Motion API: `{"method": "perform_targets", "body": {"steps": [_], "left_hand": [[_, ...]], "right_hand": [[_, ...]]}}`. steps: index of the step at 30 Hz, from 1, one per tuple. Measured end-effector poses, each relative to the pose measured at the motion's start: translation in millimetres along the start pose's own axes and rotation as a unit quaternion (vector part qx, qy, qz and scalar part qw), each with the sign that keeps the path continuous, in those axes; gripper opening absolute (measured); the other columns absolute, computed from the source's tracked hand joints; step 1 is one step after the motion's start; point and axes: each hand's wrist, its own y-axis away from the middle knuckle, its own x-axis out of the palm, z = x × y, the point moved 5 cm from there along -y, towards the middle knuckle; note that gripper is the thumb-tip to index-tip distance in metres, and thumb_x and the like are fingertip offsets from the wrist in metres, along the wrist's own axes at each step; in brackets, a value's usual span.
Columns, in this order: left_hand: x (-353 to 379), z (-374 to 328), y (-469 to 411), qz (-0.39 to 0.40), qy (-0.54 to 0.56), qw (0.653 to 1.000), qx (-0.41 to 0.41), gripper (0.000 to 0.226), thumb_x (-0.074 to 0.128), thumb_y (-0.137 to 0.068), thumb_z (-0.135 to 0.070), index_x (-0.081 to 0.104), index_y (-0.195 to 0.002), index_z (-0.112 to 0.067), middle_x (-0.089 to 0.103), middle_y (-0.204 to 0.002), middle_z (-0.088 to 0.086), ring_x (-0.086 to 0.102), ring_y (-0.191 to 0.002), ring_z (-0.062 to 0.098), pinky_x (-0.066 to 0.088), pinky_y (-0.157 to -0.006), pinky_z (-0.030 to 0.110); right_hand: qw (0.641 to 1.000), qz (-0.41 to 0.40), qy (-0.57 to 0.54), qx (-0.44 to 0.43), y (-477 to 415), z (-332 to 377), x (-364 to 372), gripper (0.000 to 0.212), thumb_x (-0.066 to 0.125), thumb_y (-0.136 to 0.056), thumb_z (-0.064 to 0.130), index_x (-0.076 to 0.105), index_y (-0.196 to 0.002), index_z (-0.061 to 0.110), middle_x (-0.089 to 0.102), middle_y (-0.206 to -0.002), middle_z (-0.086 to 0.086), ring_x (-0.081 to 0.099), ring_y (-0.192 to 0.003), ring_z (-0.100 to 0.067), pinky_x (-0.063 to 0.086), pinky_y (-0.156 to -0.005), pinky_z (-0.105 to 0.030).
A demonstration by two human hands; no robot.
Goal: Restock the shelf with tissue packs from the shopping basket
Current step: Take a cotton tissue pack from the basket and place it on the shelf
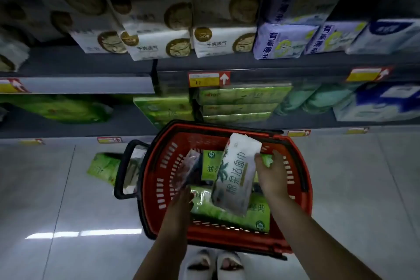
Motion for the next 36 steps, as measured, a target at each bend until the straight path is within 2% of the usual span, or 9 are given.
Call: {"method": "perform_targets", "body": {"steps": [3,6,11,18,24,28,30,33,36], "left_hand": [[5,10,-10,0.011,0.019,0.999,-0.025,0.043,0.045,-0.098,-0.034,0.05,-0.134,-0.011,0.057,-0.128,0.012,0.05,-0.119,0.027,0.034,-0.093,0.033],[8,17,-22,0.022,0.011,0.997,-0.067,0.048,0.044,-0.099,-0.032,0.042,-0.142,-0.01,0.048,-0.143,0.013,0.041,-0.134,0.03,0.03,-0.104,0.037],[6,19,-35,0.019,0.003,0.998,-0.058,0.044,0.038,-0.102,-0.028,0.043,-0.14,-0.006,0.048,-0.142,0.015,0.042,-0.132,0.031,0.031,-0.096,0.033],[0,34,-46,0.011,0.047,0.995,-0.085,0.045,0.042,-0.1,-0.032,0.042,-0.141,-0.011,0.048,-0.143,0.013,0.042,-0.133,0.031,0.029,-0.109,0.043],[-7,35,-38,0.011,0.049,0.995,-0.081,0.038,0.043,-0.101,-0.026,0.049,-0.134,-0.009,0.055,-0.133,0.011,0.05,-0.123,0.029,0.036,-0.093,0.035],[-15,32,-30,-0.001,0.021,0.998,-0.065,0.02,0.045,-0.1,-0.02,0.064,-0.1,-0.015,0.069,-0.099,0.006,0.062,-0.094,0.021,0.045,-0.075,0.029],[-17,27,-24,0.0,0.022,0.998,-0.067,0.019,0.046,-0.099,-0.023,0.062,-0.09,-0.021,0.07,-0.093,0.004,0.063,-0.093,0.02,0.047,-0.079,0.033],[-19,24,-16,0.031,0.008,0.998,-0.053,0.014,0.052,-0.096,-0.027,0.063,-0.102,-0.02,0.07,-0.106,0.008,0.063,-0.104,0.027,0.044,-0.101,0.047],[-14,27,-14,0.053,0.019,0.996,-0.062,0.031,0.061,-0.088,-0.037,0.064,-0.112,-0.019,0.071,-0.11,0.008,0.063,-0.108,0.027,0.046,-0.099,0.05]], "right_hand": [[0.998,0.003,0.058,-0.033,-21,5,23,0.076,0.063,-0.089,0.036,0.026,-0.147,0.004,0.037,-0.148,-0.019,0.04,-0.133,-0.036,0.039,-0.099,-0.037],[0.992,0.009,0.118,-0.036,-38,9,45,0.085,0.068,-0.083,0.043,0.026,-0.146,0.005,0.032,-0.15,-0.019,0.035,-0.134,-0.039,0.039,-0.1,-0.041],[0.987,0.03,0.155,0.004,-47,3,68,0.106,0.07,-0.077,0.054,0.006,-0.152,0.017,0.001,-0.159,-0.013,0.017,-0.141,-0.042,0.036,-0.103,-0.048],[0.975,0.047,0.216,0.038,-49,-10,86,0.126,0.069,-0.07,0.063,-0.024,-0.148,0.027,-0.032,-0.155,-0.002,-0.008,-0.144,-0.041,0.03,-0.103,-0.067],[0.981,0.028,0.189,0.024,-47,-15,76,0.112,0.07,-0.079,0.043,-0.014,-0.15,0.025,-0.021,-0.158,-0.004,0.008,-0.142,-0.042,0.043,-0.099,-0.051],[0.988,-0.005,0.152,0.027,-41,-19,60,0.106,0.072,-0.079,0.04,-0.001,-0.151,0.018,-0.004,-0.158,-0.009,0.025,-0.135,-0.045,0.042,-0.098,-0.044],[0.994,-0.026,0.101,0.023,-35,-22,51,0.104,0.076,-0.075,0.038,0.004,-0.149,0.018,0.005,-0.155,-0.012,0.035,-0.13,-0.045,0.046,-0.097,-0.044],[0.999,-0.026,0.023,0.021,-20,-23,40,0.105,0.078,-0.075,0.031,0.005,-0.149,0.017,0.007,-0.154,-0.013,0.039,-0.128,-0.037,0.042,-0.091,-0.029],[0.999,-0.009,-0.05,-0.004,-4,-17,33,0.105,0.078,-0.078,0.026,0.002,-0.151,0.02,0.005,-0.155,-0.01,0.032,-0.131,-0.026,0.032,-0.088,-0.023]]}}
